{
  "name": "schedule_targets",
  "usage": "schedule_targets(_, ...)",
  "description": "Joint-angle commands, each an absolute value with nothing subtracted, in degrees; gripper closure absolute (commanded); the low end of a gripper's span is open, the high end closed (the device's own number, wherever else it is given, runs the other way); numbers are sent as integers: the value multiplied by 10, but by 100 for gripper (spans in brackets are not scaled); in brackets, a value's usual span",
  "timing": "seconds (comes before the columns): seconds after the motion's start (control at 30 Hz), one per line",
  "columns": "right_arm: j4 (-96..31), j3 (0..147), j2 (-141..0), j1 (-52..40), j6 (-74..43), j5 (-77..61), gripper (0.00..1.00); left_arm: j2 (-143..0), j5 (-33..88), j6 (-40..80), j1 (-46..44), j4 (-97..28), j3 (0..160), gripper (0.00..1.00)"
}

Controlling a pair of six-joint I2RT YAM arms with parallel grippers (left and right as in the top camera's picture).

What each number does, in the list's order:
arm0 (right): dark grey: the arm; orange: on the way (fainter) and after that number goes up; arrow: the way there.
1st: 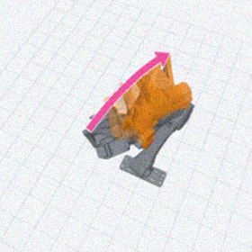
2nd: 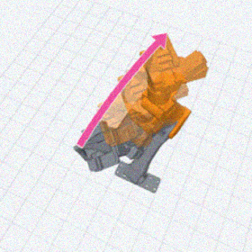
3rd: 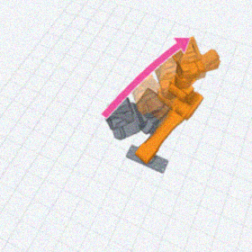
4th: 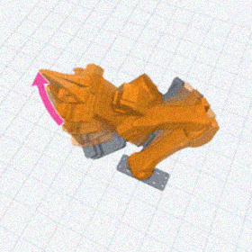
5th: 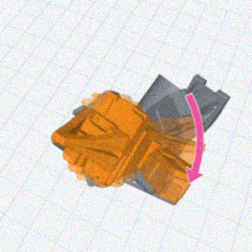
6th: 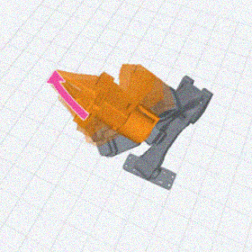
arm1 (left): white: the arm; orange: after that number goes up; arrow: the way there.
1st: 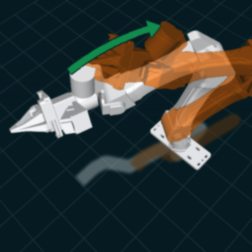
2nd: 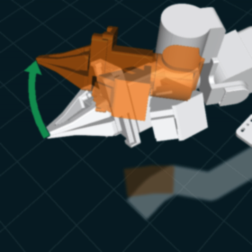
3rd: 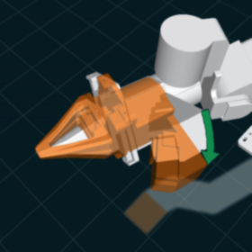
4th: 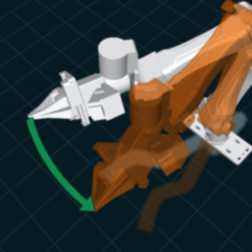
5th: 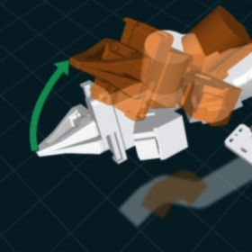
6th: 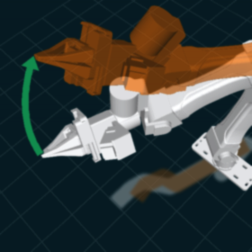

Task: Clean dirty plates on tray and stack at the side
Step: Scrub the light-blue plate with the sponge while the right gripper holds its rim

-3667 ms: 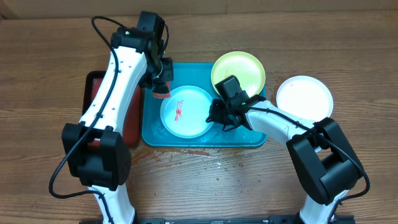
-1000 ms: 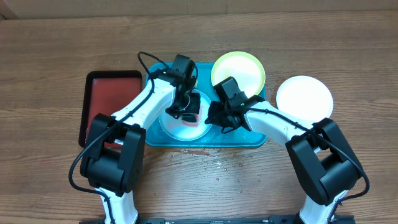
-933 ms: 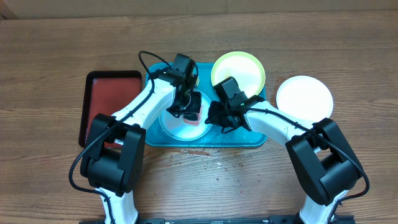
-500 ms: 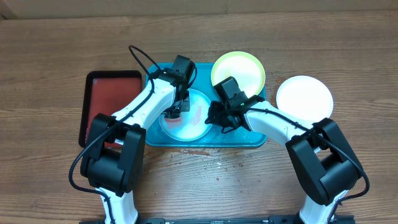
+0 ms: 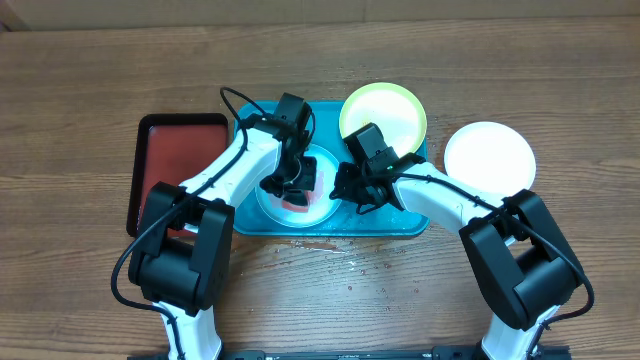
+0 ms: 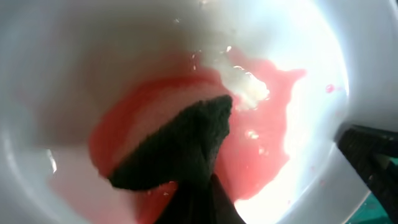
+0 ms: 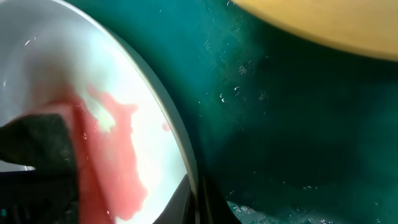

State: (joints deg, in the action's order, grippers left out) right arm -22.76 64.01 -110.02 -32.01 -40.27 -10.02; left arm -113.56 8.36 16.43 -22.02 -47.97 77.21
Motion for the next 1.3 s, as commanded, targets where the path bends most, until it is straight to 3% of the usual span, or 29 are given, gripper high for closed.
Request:
schedule_targets(0.0,-228,642,-1110,-318,-403,-91,96,-1143,133,141,-227,-442,745,96)
schedule_targets(0.4,-230,642,-1110,-318,-403,-91,96,-1143,88,155,-225,-300,750,96)
schedule_targets(0.63,-230,642,-1110,-318,-403,-91,96,-1143,-97,356,-226,-421,755,96)
schedule_targets(1.0,-228,642,-1110,-318,-403,-91,96,-1143,-62,637,-226,-579,755,96)
schedule_targets(1.27,-228,642,-1110,-319,-403,-91,96,-1143,-34,674,-226,-574,755,96)
